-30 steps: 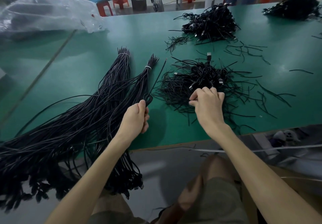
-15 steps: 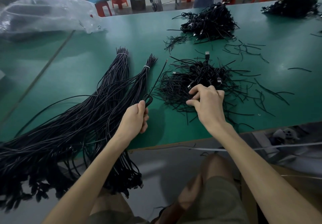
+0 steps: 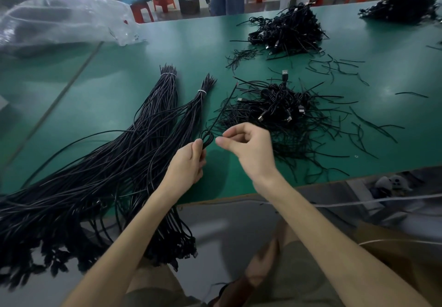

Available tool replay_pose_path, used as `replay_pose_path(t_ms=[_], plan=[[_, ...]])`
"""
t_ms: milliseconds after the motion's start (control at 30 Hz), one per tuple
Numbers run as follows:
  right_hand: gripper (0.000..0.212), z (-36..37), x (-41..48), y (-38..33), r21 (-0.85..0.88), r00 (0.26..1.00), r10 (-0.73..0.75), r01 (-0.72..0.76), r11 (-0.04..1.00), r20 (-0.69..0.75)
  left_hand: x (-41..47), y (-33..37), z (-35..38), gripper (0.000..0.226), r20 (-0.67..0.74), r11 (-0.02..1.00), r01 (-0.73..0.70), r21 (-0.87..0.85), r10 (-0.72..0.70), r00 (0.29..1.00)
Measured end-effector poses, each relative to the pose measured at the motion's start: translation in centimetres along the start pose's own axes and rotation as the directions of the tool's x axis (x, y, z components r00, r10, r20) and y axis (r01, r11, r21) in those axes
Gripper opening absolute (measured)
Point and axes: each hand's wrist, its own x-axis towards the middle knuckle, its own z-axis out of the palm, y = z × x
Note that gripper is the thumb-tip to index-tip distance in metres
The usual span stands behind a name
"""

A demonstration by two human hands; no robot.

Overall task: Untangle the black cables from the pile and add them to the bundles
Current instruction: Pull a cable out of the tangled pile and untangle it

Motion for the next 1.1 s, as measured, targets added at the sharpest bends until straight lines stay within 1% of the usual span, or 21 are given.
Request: replay_pose_path(t_ms=[100, 200, 367, 467, 533, 600, 667, 733, 800, 900, 1000, 1033, 1100], plan=[[0.018, 1.8, -0.4, 0.9, 0.107, 0.995, 0.096, -0.096, 0.990, 0.006, -0.2, -0.2, -0.1, 0.040, 0.002, 0.994, -0.042, 0.102, 0.042, 0.999], [0.017, 2.6, -0.7, 1.7, 0.135, 0.991, 0.134, -0.135, 0.982, 0.016, -0.3, -0.6, -0.2, 0.043, 0.000, 0.998, -0.043, 0.051, 0.043, 0.999], [0.017, 2.8, -1.0, 2.2, 0.132, 0.989, 0.150, -0.150, 0.980, 0.015, -0.3, -0.8, -0.2, 0.044, 0.009, 0.996, -0.079, 0.035, 0.079, 0.997], [0.018, 2.5, -1.1, 2.3, 0.128, 0.988, 0.149, -0.154, 0.980, 0.048, -0.3, -1.0, -0.3, 0.044, 0.032, 0.996, -0.087, 0.033, 0.086, 0.996], [0.021, 2.3, -1.2, 2.4, 0.109, 0.986, 0.150, -0.157, 0.981, 0.073, -0.3, -0.9, -0.3, 0.043, 0.053, 0.997, -0.079, 0.007, 0.078, 0.996], [0.031, 1.9, -1.2, 2.6, 0.112, 0.981, 0.164, -0.175, 0.978, 0.099, -0.4, -0.8, -0.3, 0.042, 0.084, 0.997, -0.066, -0.030, 0.068, 0.994], [0.042, 1.3, -1.2, 2.6, 0.137, 0.968, 0.178, -0.203, 0.970, 0.176, -0.6, -0.6, -0.5, 0.042, 0.117, 0.996, -0.068, -0.055, 0.074, 0.990], [0.054, 0.4, -1.2, 2.2, 0.186, 0.945, 0.156, -0.215, 0.959, 0.289, -0.8, -0.5, -0.9, 0.043, 0.168, 0.995, -0.081, -0.064, 0.091, 0.982], [0.062, -0.5, -0.9, 1.7, 0.228, 0.915, 0.102, -0.204, 0.952, 0.390, -1.0, -0.4, -1.4, 0.043, 0.267, 0.994, -0.071, -0.077, 0.089, 0.960], [0.059, -1.5, -0.4, 1.2, 0.190, 0.849, 0.013, -0.133, 0.973, 0.528, -1.5, 0.0, -2.1, 0.044, 0.437, 0.995, -0.016, -0.099, 0.058, 0.897], [0.051, -1.4, -0.4, 1.2, 0.190, 0.773, -0.048, -0.094, 0.977, 0.632, -1.9, 0.7, -2.5, 0.043, 0.491, 0.995, -0.003, -0.105, 0.055, 0.870], [0.052, -1.4, -0.5, 1.2, 0.192, 0.765, -0.055, -0.091, 0.977, 0.642, -2.0, 0.9, -2.5, 0.043, 0.498, 0.994, -0.010, -0.104, 0.061, 0.865], [0.059, -1.4, -0.7, 1.2, 0.178, 0.775, -0.074, -0.050, 0.983, 0.627, -2.1, 1.2, -2.6, 0.042, 0.508, 0.995, -0.016, -0.098, 0.064, 0.859]])
